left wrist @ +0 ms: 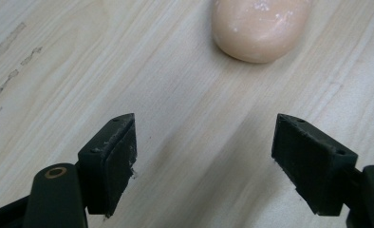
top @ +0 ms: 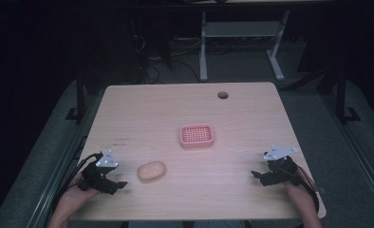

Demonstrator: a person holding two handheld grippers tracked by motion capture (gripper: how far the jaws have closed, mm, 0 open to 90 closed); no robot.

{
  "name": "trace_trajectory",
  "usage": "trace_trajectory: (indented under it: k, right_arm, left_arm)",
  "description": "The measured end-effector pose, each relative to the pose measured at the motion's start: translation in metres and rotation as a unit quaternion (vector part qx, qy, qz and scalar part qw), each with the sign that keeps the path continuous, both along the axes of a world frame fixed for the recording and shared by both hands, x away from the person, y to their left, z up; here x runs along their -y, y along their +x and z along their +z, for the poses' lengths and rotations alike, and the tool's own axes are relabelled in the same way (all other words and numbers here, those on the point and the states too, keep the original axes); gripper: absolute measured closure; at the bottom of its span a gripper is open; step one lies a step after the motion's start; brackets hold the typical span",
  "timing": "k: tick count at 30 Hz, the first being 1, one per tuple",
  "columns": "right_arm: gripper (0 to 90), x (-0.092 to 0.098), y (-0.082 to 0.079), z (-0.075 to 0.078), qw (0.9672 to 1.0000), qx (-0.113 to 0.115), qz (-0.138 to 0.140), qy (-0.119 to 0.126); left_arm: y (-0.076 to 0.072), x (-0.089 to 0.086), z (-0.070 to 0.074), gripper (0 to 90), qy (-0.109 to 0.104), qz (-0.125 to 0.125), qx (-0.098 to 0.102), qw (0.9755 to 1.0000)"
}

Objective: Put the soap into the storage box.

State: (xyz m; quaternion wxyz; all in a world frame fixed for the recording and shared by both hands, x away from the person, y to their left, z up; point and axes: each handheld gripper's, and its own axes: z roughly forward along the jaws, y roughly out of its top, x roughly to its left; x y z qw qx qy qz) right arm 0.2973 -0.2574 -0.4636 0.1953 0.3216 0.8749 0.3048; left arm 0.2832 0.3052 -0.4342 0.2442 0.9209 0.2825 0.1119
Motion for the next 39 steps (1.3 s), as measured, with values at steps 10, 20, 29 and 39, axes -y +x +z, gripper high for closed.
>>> trace_trajectory:
  k: [10, 20, 29, 39]
  right_arm:
    - [14.0, 0.0, 0.0, 0.0, 1.0, 0.002, 0.001, 0.0]
    - [13.9, 0.0, -0.001, 0.001, 1.0, 0.002, 0.002, 0.003]
    - [13.9, 0.0, 0.0, 0.0, 1.0, 0.002, 0.003, 0.002]
    - [13.9, 0.0, 0.001, 0.0, 1.0, 0.0, 0.004, 0.006]
  left_arm:
    - [-0.001, 0.005, 0.001, 22.6, 0.001, -0.009, 0.002, 1.0]
    - [-0.002, 0.011, 0.002, 22.0, 0.01, -0.017, 0.003, 0.9998]
    - [-0.001, 0.017, 0.004, 21.3, 0.012, -0.022, 0.003, 0.9997]
    - [0.001, 0.022, 0.005, 21.0, 0.016, -0.026, 0.007, 0.9995]
